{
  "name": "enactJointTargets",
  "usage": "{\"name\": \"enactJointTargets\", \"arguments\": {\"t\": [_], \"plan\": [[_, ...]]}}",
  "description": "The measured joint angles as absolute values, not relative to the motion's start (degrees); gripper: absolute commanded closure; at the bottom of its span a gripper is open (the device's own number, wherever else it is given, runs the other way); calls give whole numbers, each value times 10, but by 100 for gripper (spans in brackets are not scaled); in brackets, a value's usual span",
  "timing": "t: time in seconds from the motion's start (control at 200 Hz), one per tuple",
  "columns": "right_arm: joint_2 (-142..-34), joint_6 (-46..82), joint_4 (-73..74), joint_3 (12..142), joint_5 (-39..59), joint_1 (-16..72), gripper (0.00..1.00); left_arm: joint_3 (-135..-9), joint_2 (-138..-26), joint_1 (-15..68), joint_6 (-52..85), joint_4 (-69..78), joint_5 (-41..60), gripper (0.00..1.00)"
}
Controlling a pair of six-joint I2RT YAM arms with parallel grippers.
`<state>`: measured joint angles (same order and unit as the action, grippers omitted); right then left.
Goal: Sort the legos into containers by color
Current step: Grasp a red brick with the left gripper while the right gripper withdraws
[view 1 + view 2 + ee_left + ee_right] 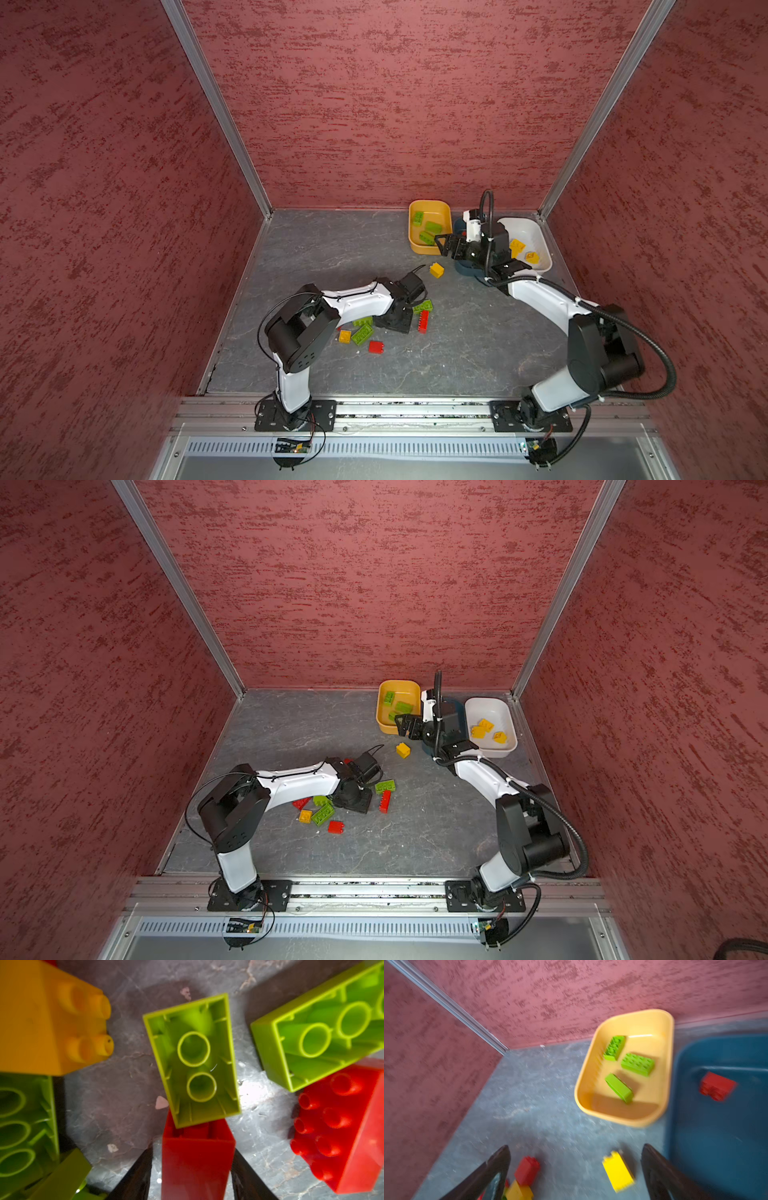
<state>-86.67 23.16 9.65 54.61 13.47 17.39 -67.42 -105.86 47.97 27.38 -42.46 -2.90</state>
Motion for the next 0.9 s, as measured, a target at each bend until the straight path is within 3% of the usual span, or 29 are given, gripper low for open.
{"name": "enactJointTargets", "arguments": {"t": [0.255,0.586,0.776,0.897], "plan": [[-741,293,121,396,29,174,1,-698,-1080,480,260,-424,-44,57],[-671,313,67,364,-56,173,1,-698,-1062,505,234,-401,-61,79],[-657,316,39,359,-100,171,1,-706,-1029,510,226,-380,-63,83],[-650,327,31,348,-129,170,1,-728,-1020,510,220,-354,-60,77]]}}
